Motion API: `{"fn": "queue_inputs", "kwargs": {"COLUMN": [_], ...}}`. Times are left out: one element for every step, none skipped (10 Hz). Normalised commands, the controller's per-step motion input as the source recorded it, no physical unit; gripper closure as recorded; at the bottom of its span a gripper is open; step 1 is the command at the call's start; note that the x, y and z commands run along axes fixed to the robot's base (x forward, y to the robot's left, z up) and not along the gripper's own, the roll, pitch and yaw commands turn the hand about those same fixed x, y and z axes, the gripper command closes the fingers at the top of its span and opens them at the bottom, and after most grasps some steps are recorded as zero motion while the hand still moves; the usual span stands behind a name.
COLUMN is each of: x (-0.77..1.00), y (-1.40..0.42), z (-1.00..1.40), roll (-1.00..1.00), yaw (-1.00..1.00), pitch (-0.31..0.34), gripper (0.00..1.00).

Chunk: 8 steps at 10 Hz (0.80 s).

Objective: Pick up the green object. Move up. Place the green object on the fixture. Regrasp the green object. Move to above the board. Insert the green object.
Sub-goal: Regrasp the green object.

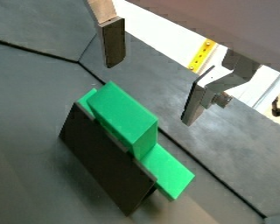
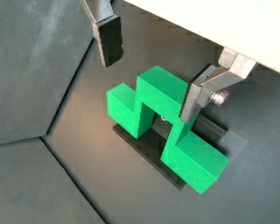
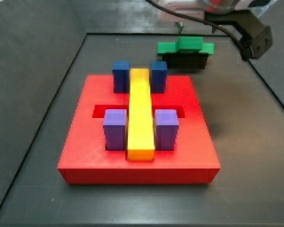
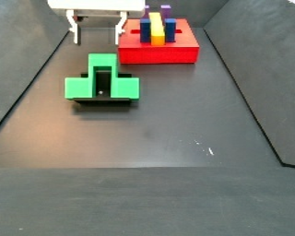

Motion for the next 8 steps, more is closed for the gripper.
{"fn": "queue_inputs", "kwargs": {"x": [0.0,0.0,0.0,0.0,0.0,0.0,0.01,0.06], "y": [0.03,0.0,0.0,0.0,0.0,0.0,0.0,0.0], "z": [-0.23,-0.2,-0.2,-0.22,-0.21,-0.23,-0.27,-0.25], "roll": [0.06,0.05,0.12,0.15,0.13,0.13,0.13,0.11], "yaw": [0.06,0.03,0.0,0.0,0.0,0.0,0.0,0.0], "pitch": [0.0,0.0,0.0,0.0,0.0,0.0,0.0,0.0], "gripper": [0.0,0.0,0.0,0.0,0.0,0.0,0.0,0.0]}}
